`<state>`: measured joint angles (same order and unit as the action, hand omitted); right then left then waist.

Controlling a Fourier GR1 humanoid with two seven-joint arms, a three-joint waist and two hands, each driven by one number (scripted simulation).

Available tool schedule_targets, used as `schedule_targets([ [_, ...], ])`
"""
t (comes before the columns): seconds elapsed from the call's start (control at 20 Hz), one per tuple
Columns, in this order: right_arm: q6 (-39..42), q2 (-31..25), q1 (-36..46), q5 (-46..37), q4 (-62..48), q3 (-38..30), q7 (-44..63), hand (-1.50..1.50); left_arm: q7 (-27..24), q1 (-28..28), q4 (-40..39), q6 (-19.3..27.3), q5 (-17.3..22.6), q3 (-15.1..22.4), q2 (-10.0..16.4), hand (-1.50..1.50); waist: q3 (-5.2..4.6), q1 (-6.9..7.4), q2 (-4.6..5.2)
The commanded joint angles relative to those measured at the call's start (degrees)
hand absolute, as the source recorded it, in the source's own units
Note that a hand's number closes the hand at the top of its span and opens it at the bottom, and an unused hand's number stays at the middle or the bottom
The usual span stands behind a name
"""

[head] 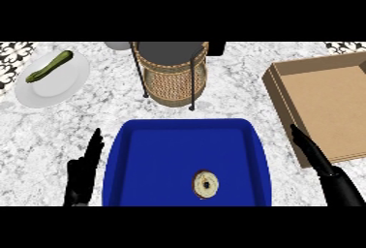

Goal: Pick the cupcake from the tray and place it in the tiered basket

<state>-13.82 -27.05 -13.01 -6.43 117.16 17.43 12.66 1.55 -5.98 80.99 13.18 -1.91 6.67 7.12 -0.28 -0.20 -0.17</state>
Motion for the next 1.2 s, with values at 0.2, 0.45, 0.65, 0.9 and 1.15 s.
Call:
schedule_targets([
  [0.2,6.8,-9.2,4.0,-21.2,11.1,11.3,26.7,-1.5,-1.0,-0.3,-0.5,-0.6,-0.3,0.0,0.4,0.0,-0.15,0.8,-0.07],
  [0.45,11.2,-1.1,10.9,-34.9,15.8,21.5,44.9,-1.5,0.6,2.3,-1.2,-1.0,0.5,-1.0,0.1,0.0,0.09,0.51,0.05],
  [0.65,16.4,9.1,19.2,-42.9,7.6,27.6,53.3,-1.5,1.4,0.2,1.1,-1.7,0.0,-0.1,0.8,0.0,0.17,1.01,0.06],
  [0.9,19.6,13.2,19.9,-47.3,-0.1,29.0,52.0,-1.5,-0.6,-1.2,0.7,-3.5,1.1,-1.6,1.7,0.0,0.25,0.71,0.11],
  [1.15,25.9,17.8,19.5,-50.6,-3.5,31.6,57.5,-1.5,-3.3,-0.7,-1.4,-0.7,-1.1,0.1,-1.5,0.0,0.2,0.49,0.11],
])
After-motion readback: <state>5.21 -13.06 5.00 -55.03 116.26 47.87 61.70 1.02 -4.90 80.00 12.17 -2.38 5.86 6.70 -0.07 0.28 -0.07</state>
